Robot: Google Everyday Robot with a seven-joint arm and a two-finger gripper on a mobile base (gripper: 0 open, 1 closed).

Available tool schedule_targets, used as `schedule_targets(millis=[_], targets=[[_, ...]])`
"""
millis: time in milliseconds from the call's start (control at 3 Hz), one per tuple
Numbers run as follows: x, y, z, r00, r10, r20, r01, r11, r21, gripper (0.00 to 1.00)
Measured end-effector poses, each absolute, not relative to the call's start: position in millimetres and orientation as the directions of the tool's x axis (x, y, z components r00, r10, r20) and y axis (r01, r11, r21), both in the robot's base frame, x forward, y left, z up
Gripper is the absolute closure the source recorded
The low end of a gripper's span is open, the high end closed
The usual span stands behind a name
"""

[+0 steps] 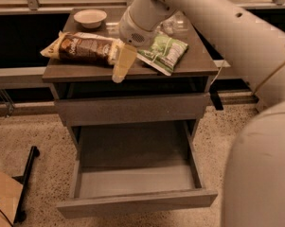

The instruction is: Place brown chip bag into middle drawer

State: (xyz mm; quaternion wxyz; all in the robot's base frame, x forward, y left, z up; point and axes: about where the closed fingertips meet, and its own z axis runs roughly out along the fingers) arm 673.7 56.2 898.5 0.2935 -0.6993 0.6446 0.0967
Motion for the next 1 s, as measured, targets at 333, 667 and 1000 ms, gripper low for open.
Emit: schedule_targets(millis=[333, 667, 1000], targets=[[715.8, 78.0, 876.8, 0.167, -0.829, -0.534, -0.961, -0.016, -0.275, 0.0], [745.1, 89.2, 860.5, 0.167, -0.813, -0.557, -0.965, -0.018, -0.263, 0.0], [772.1, 94.6, 839.9, 0.15, -0.799, -0.582, -0.972, -0.01, -0.237, 0.01]])
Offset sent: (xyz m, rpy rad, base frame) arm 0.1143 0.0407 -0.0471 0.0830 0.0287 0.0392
